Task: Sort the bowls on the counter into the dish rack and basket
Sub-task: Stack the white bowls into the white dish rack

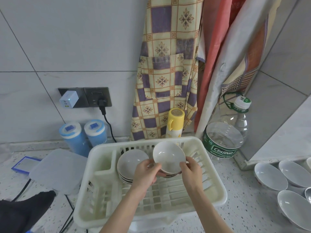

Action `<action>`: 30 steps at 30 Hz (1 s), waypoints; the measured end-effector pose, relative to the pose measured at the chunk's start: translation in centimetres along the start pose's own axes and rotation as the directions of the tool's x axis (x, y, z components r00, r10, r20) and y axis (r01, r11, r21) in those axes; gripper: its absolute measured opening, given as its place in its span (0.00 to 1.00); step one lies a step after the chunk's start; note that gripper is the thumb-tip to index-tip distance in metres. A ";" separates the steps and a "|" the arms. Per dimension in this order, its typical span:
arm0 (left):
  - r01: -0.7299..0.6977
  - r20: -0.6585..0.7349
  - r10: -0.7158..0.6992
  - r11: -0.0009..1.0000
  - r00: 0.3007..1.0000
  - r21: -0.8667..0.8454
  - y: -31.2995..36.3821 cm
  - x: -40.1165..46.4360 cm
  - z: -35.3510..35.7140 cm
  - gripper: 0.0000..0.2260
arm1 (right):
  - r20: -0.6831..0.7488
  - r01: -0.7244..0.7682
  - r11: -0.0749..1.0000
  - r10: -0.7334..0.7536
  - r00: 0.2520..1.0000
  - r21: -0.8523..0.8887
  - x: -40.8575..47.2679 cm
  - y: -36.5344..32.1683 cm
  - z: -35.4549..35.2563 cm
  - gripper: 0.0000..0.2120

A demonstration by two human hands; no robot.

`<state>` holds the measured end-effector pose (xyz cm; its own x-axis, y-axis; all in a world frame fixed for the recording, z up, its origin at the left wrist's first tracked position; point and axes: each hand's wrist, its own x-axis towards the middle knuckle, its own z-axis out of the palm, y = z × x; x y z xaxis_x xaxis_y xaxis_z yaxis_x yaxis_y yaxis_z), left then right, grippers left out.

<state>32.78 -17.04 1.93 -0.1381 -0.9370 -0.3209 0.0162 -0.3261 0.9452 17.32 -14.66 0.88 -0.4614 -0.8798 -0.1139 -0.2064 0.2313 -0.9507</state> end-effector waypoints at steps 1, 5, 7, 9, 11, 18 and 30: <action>-0.008 0.017 0.008 1.000 1.000 0.000 -0.1 0.0 0.0 0.13 | -0.005 -0.012 1.000 0.012 1.000 -0.010 0.1 0.1 0.0 0.11; -0.059 -0.028 0.060 0.997 0.998 0.046 -0.3 0.3 -0.5 0.24 | -0.013 -0.028 0.999 0.027 1.000 -0.046 0.3 0.4 0.1 0.10; -0.076 -0.068 0.078 0.997 0.995 0.032 -0.4 0.5 -0.8 0.25 | -0.026 -0.038 0.997 0.036 0.999 -0.071 0.4 0.5 0.1 0.11; -0.083 -0.091 0.085 0.996 0.992 0.023 -0.6 0.5 -1.0 0.23 | -0.046 -0.045 0.994 0.040 0.998 -0.104 0.6 0.7 0.1 0.12; -0.086 -0.111 0.088 0.996 0.990 0.025 -0.7 0.6 -1.2 0.21 | -0.049 -0.041 0.989 0.034 0.998 -0.139 0.6 0.8 0.1 0.13; -0.098 -0.110 0.119 0.979 0.987 0.177 -1.3 0.4 -0.9 0.20 | -0.037 -0.024 0.974 0.016 0.999 -0.225 0.5 0.7 0.2 0.14; -0.075 -0.075 0.098 0.962 0.992 0.264 -1.2 0.1 -0.8 0.25 | -0.035 -0.053 0.956 0.045 0.998 -0.290 0.7 1.0 0.2 0.14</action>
<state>33.49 -16.88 0.69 -0.0608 -0.9711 -0.2307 -0.2355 -0.2106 0.9488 17.02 -15.12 -0.17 -0.5004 -0.8534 -0.1461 -0.4228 0.3881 -0.8189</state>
